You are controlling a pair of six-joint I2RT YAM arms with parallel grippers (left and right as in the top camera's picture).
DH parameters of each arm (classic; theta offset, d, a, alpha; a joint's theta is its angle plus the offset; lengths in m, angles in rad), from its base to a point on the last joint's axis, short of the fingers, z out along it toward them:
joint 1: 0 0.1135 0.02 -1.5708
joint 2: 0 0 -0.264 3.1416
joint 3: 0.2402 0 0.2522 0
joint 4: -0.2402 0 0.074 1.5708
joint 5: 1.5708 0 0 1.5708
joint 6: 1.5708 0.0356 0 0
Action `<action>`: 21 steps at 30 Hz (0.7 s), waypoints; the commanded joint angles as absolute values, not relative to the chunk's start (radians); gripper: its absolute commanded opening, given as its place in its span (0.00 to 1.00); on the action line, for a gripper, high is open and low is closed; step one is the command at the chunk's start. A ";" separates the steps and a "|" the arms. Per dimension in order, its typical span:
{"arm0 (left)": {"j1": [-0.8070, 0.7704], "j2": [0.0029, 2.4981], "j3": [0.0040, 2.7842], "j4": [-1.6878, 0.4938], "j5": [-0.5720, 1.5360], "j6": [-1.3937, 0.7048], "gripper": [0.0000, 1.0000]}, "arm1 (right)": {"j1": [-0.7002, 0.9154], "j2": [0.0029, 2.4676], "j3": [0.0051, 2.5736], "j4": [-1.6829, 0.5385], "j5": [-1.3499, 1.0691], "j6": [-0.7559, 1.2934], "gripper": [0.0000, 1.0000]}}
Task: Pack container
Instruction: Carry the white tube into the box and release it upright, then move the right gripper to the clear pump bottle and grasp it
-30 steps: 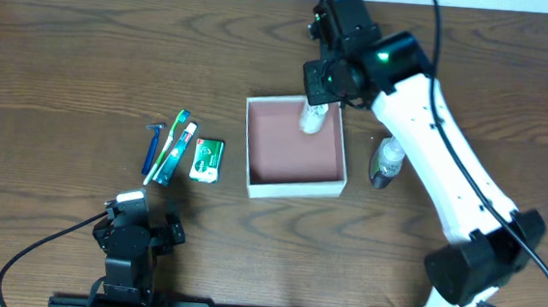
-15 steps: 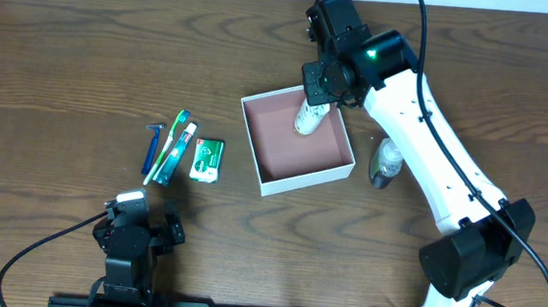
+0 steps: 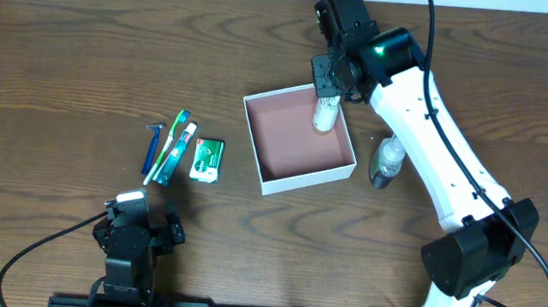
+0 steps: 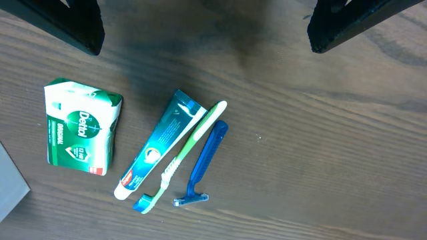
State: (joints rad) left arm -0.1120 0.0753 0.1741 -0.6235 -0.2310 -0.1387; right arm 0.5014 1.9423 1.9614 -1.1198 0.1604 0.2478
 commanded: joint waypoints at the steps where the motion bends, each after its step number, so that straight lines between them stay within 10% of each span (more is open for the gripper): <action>1: -0.108 0.067 0.161 -0.622 -0.235 -0.152 0.98 | 0.496 1.929 1.976 -1.108 0.180 0.237 0.30; 12: -0.108 0.067 0.161 -0.622 -0.235 -0.152 0.98 | 0.476 1.743 1.983 -1.205 0.215 0.192 0.65; 21: -0.108 0.067 0.161 -0.622 -0.235 -0.152 0.98 | 0.312 1.671 1.963 -1.459 0.193 0.277 0.72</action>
